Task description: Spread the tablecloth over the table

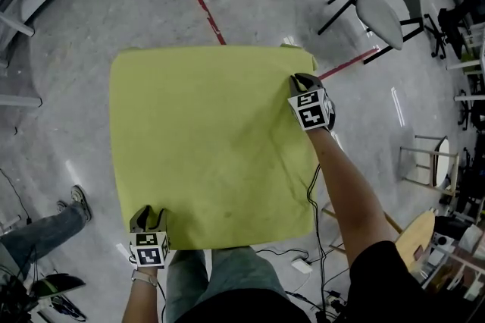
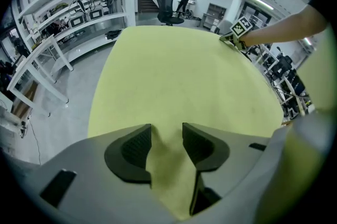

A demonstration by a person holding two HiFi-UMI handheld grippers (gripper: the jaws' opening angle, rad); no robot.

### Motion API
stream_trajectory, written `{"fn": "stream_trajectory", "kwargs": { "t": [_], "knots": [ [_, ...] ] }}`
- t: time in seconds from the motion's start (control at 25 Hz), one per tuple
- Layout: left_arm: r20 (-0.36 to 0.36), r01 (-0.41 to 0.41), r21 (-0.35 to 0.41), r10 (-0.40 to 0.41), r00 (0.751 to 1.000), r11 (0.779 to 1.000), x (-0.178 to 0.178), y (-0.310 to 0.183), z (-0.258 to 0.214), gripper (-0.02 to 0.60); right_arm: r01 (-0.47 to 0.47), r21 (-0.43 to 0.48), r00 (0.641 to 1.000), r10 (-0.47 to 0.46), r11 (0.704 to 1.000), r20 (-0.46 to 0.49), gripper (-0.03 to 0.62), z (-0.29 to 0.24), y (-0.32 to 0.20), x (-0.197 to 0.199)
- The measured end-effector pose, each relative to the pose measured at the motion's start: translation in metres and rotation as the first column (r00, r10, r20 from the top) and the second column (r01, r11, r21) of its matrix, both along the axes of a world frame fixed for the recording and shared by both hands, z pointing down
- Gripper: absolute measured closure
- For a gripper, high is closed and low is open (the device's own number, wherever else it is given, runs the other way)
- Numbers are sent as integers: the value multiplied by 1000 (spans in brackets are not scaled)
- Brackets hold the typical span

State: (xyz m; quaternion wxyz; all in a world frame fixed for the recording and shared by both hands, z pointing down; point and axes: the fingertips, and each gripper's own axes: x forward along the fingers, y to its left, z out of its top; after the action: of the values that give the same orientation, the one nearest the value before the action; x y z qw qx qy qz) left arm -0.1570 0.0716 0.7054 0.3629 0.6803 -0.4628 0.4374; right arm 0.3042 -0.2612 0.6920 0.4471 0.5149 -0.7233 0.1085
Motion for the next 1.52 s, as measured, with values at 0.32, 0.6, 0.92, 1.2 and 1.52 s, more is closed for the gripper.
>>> {"fn": "stream_trajectory", "kwargs": {
  "t": [0.32, 0.6, 0.92, 1.2, 1.52],
  "knots": [
    [-16, 2, 5, -2, 1000, 1000, 25, -15, -2, 396, -45, 13, 999, 45, 999, 23, 548, -1, -13, 31],
    [-8, 13, 26, -13, 1000, 1000, 28, -14, -1, 396, -84, -5, 994, 85, 996, 67, 556, 3, -12, 36],
    [-17, 37, 57, -36, 999, 998, 29, -28, -1, 396, -140, -20, 987, 142, 990, 82, 560, 3, -23, 38],
    [-86, 34, 56, -29, 996, 998, 23, -39, -10, 396, -194, 46, 965, 182, 980, 187, 557, -23, -15, 25],
    [-141, -31, 161, 54, 989, 986, 19, -71, -43, 410, -173, 68, 955, 150, 983, 256, 557, -60, 25, -14]
  ]
}}
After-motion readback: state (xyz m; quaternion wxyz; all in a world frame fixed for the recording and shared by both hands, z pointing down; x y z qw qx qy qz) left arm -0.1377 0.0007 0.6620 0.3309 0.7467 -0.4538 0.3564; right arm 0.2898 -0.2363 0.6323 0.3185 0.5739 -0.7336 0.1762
